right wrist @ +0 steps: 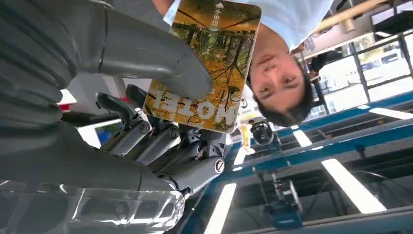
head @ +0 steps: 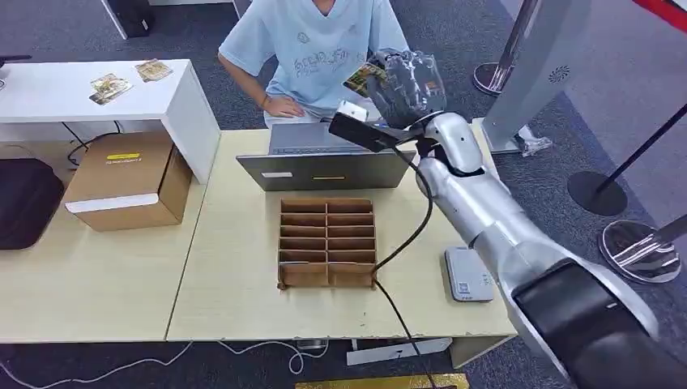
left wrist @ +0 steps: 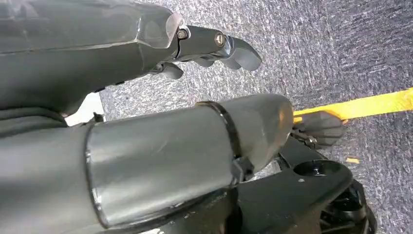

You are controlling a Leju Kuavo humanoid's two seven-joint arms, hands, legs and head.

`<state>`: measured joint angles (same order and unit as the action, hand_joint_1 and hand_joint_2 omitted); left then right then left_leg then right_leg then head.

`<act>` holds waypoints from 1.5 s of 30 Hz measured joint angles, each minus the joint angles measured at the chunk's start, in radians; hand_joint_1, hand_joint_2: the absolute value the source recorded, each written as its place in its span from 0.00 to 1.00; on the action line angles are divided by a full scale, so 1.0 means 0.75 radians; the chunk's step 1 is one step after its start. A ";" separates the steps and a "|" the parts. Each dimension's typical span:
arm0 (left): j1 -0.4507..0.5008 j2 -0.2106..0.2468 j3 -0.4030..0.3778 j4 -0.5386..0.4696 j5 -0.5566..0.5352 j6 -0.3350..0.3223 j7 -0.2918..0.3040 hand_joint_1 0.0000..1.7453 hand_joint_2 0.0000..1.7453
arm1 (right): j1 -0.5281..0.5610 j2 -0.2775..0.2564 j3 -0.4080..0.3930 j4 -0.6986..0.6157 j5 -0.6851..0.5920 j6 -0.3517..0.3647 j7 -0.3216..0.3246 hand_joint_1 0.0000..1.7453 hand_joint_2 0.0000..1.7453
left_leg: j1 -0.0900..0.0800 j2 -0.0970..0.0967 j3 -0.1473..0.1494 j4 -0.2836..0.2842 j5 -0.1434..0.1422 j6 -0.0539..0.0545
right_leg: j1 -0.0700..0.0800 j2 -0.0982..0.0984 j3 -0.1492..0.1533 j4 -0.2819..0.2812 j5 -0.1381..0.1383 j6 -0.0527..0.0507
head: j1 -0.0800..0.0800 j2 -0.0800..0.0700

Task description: Pass the card to the sensor for recognition and then transmit it.

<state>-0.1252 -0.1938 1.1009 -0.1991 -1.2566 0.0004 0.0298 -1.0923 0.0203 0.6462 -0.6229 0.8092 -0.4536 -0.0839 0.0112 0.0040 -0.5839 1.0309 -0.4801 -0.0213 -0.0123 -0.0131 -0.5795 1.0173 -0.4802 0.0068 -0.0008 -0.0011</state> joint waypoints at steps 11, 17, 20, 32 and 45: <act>-0.008 -0.006 -0.002 0.000 -0.009 0.000 0.006 0.00 0.00 | -0.066 0.136 0.069 0.138 0.235 0.004 0.154 1.00 1.00 | 0.000 0.000 0.000 0.000 0.000 0.000 | 0.000 0.000 0.000 0.000 0.000 0.000 | 0.001 0.000; -0.008 -0.008 -0.002 0.000 -0.003 0.004 0.006 0.00 0.00 | -0.095 0.172 0.084 0.191 0.289 0.022 0.208 1.00 1.00 | 0.000 0.000 0.000 0.000 0.000 0.000 | 0.000 0.000 0.000 0.000 0.000 0.000 | 0.001 0.000; -0.008 -0.010 -0.002 0.000 -0.001 0.009 0.006 0.00 0.00 | -0.108 0.180 0.085 0.211 0.299 0.031 0.213 1.00 1.00 | 0.000 0.000 0.000 0.000 0.000 0.000 | 0.000 0.000 0.000 0.000 0.000 0.000 | 0.001 0.000; -0.007 -0.011 -0.003 0.000 0.004 0.013 0.008 0.00 0.00 | -0.117 0.184 0.002 0.260 0.349 0.036 0.203 1.00 1.00 | 0.000 0.000 0.000 0.000 0.000 0.000 | 0.000 0.000 0.000 0.000 0.000 0.000 | 0.001 0.001; -0.007 -0.011 -0.003 0.000 0.012 0.018 0.027 0.00 0.00 | -0.117 0.182 -0.067 0.288 0.368 0.034 0.183 1.00 1.00 | 0.000 0.000 0.000 0.000 0.000 0.000 | 0.000 0.001 -0.001 0.000 0.000 0.000 | 0.001 0.000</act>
<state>-0.1302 -0.2022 1.0986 -0.1991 -1.2478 0.0137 0.0504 -1.1800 0.1564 0.5959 -0.4066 1.0849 -0.4284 0.0530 0.0111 0.0041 -0.5838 1.0310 -0.4801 -0.0214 -0.0124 -0.0127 -0.5801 1.0172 -0.4802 0.0067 -0.0004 -0.0011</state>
